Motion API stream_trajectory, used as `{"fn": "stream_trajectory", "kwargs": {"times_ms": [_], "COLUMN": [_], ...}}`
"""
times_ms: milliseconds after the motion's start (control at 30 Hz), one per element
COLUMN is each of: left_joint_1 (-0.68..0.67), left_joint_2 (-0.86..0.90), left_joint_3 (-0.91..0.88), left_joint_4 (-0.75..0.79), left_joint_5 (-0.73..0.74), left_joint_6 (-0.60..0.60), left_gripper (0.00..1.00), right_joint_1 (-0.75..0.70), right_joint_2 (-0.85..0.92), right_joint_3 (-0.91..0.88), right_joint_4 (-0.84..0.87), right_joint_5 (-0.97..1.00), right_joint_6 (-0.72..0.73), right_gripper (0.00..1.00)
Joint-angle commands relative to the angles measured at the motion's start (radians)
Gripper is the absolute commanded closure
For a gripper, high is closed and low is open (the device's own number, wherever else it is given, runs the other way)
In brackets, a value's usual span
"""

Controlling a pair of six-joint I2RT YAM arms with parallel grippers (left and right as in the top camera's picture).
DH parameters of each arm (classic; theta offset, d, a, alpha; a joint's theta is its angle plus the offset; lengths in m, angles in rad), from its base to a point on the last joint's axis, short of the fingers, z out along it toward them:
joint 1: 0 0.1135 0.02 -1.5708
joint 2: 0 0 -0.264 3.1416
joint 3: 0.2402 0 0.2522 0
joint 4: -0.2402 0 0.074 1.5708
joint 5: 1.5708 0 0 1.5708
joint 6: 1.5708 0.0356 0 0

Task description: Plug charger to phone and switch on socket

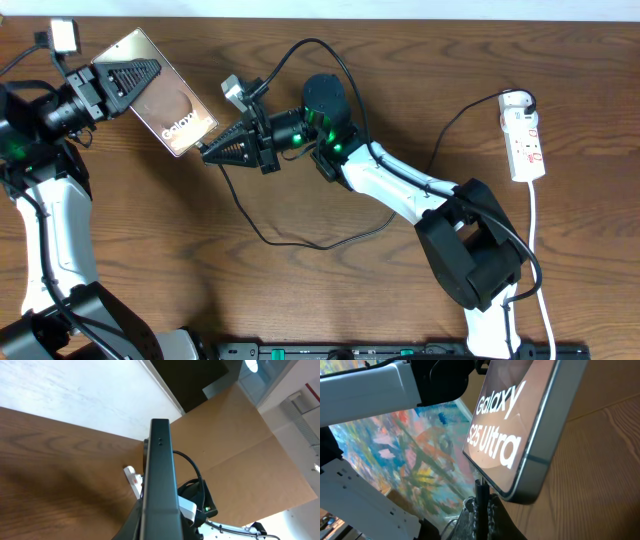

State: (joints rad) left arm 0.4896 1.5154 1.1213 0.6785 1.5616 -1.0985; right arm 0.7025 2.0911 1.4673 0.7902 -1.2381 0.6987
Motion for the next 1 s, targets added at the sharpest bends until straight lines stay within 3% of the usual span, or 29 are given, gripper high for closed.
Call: {"fn": "stream_trajectory", "kwargs": {"times_ms": [0,967], "left_joint_1": [-0.007,-0.007], "left_joint_2": [-0.013,-0.013], "left_joint_3": [0.002,0.002], "left_joint_4": [0.008,0.008], "left_joint_5": [0.01,0.01], "left_joint_6": [0.014,0.026], "left_gripper": [0.93,0.93], "right_joint_1": [0.006,-0.014], "right_joint_2": [-0.038,-0.038], "right_joint_3": [0.021,0.021], "right_joint_4": [0.006,0.006], "right_joint_5": [0.021,0.025], "right_joint_6": [-0.019,-0.019], "right_gripper": [0.99,0.99]}}
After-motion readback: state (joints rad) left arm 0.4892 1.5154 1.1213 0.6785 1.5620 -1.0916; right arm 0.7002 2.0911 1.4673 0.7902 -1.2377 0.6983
